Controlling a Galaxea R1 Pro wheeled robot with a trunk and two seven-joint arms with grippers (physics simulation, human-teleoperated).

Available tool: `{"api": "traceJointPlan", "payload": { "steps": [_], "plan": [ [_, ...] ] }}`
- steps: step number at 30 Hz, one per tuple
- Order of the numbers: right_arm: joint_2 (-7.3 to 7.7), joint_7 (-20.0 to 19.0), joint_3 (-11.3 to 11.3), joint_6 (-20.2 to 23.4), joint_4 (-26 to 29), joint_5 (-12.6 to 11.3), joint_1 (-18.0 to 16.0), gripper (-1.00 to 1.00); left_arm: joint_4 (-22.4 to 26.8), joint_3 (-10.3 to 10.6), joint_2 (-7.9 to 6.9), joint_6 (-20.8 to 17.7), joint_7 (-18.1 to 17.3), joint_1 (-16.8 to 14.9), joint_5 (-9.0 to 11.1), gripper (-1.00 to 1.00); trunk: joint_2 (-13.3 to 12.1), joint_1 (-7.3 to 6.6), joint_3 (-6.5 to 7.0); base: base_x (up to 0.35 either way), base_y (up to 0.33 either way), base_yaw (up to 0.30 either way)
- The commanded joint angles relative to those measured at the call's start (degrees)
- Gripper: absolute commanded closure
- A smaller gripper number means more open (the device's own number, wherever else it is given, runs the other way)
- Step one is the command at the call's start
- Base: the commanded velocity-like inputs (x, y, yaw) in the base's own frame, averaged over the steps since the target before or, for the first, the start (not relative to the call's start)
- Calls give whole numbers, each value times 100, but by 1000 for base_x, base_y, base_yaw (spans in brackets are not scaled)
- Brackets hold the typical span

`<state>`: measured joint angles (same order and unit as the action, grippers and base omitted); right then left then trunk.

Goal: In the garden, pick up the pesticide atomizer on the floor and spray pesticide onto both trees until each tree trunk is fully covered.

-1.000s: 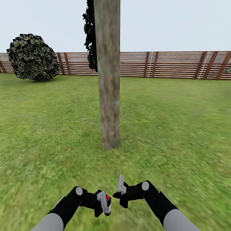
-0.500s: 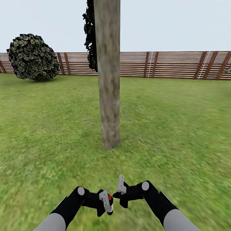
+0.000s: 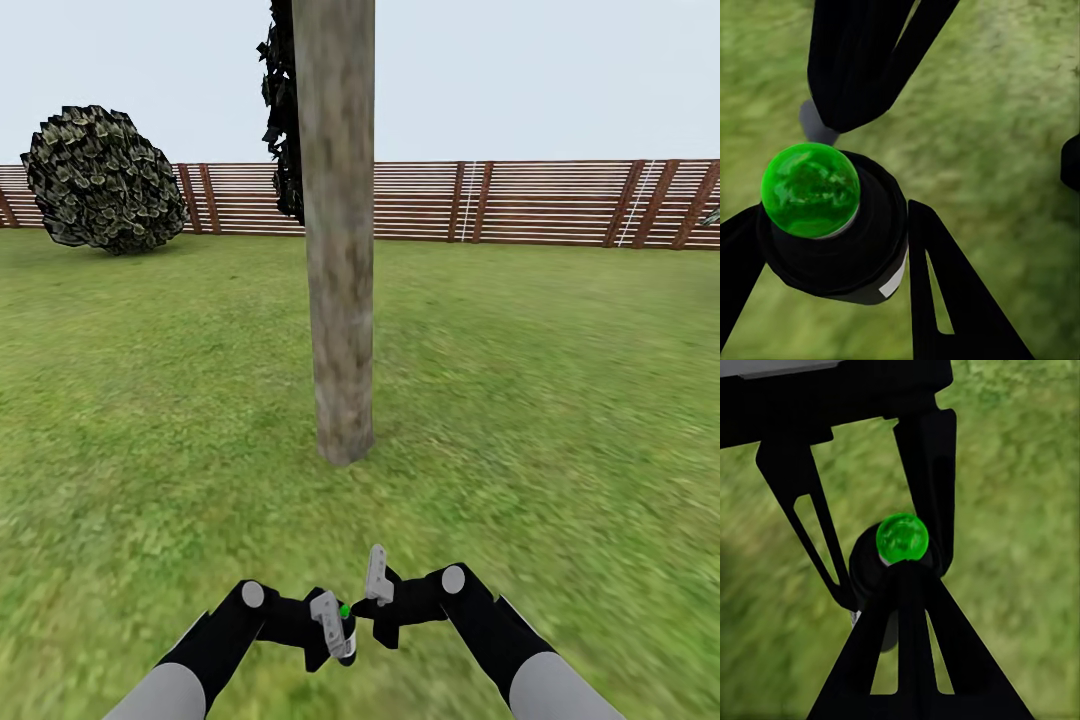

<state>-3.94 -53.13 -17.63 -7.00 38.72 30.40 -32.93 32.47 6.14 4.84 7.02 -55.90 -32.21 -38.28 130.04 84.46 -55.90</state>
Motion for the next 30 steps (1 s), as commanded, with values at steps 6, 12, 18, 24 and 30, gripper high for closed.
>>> {"api": "traceJointPlan", "payload": {
  "steps": [6,12,18,24,30],
  "plan": [
    [0,1,5,-56,4,59,-2,100,5,-15,6,66,-6,-5,-54,100,2,-1,-5,0,0,0],
    [-1,-2,5,-55,4,62,-2,100,5,-11,-34,84,-8,-12,-93,100,2,-1,-5,0,0,0],
    [-1,-4,5,-56,4,61,-2,100,5,2,-310,80,-8,-6,-147,100,2,-1,-5,0,0,0],
    [1,-4,5,-55,4,61,-2,100,5,32,-758,80,0,9,-284,100,2,-1,-5,0,0,0],
    [6,-4,5,-56,4,62,-2,100,5,36,-1231,80,9,38,-393,100,2,-1,-5,0,0,0]
  ]
}}
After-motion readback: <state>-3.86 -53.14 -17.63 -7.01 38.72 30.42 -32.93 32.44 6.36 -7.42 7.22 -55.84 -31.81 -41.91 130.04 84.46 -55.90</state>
